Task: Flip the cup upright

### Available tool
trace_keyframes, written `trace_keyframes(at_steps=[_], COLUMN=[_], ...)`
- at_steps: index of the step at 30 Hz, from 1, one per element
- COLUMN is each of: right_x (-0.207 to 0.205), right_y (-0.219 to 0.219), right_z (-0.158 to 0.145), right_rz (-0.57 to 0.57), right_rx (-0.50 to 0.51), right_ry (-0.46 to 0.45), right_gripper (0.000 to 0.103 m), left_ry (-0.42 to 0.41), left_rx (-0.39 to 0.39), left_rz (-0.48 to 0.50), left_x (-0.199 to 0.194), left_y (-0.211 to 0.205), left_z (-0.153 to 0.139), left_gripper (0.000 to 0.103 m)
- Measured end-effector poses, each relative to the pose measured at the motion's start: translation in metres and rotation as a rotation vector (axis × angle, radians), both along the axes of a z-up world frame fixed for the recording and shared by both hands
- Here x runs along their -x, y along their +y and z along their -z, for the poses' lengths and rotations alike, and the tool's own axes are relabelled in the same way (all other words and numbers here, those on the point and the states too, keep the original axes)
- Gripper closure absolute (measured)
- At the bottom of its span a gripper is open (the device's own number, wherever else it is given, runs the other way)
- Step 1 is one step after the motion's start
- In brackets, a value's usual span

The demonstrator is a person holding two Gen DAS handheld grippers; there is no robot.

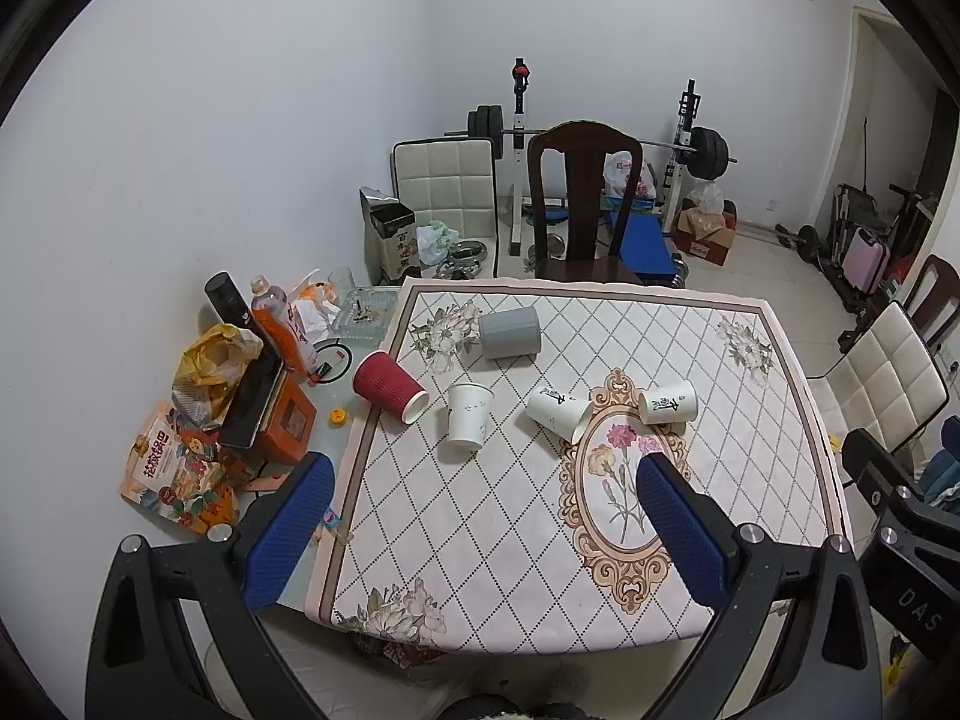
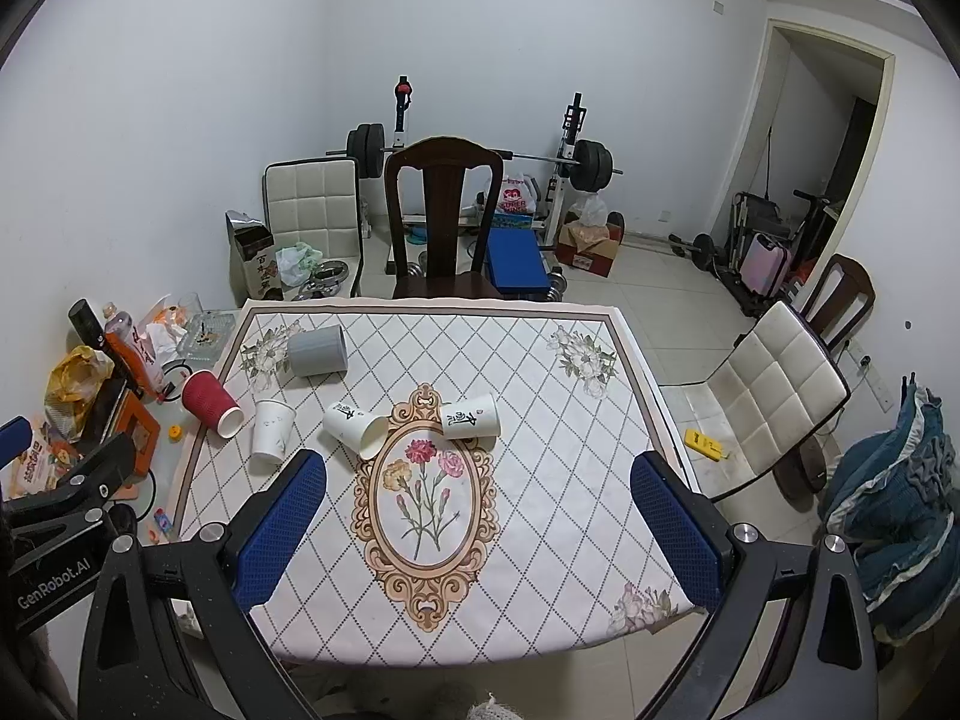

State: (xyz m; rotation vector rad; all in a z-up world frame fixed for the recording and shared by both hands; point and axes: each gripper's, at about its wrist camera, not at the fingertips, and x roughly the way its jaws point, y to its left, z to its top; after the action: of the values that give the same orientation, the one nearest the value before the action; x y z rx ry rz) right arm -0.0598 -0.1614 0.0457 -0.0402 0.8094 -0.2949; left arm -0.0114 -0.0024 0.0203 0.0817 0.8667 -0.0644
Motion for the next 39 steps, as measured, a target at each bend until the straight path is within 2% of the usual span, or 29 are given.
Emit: trace_keyframes(at_steps=[9,12,19,23,28,34,39], right_x=[0.004,0.0,-0.019,-0.032,-0.052,-0.09,-0.124], right_y=[0.001,-0.006,-0.041,-0.067,-0.105,-0.152,-0.184], right_z=[0.004,0.019,0.102,0.158,0.221,0.279,0.311], right_rz=[0.018,0.053,0.199,0.265,0.315,0.311,0.295], right_rx=[-0.01,-0.053,-0.113,-0.126,-0.154,-0.201,-0.228], right_ry=[0.007,0.048,0.237,0.356,0.477,0.575,0.631], right_gripper=[0.001,0.001,0.001,0.001,0.001,0.001,0.001], left_ry=[0.007,0.029,0.152,0.266,0.37,0.459,0.457], left_rx=[0.003,-0.003,-0.026,-0.058,-0.117,-0.168,-0.239], left_rz=[0.017,0.026,0.071,0.111,0.145,0.144,0.198], left_x=[-0.006,-0.018,-0.05,-0.067,-0.088,-0.126,-0.159], left_y=[-0.005,-0.002,-0.012,-0.037,-0.071,-0.11,-0.149], left_z=[-0.003,0.014,0.089,0.144,0.197,0.238,0.254], left_gripper=[0.0,0.0,0.0,0.0,0.0,0.0,0.0])
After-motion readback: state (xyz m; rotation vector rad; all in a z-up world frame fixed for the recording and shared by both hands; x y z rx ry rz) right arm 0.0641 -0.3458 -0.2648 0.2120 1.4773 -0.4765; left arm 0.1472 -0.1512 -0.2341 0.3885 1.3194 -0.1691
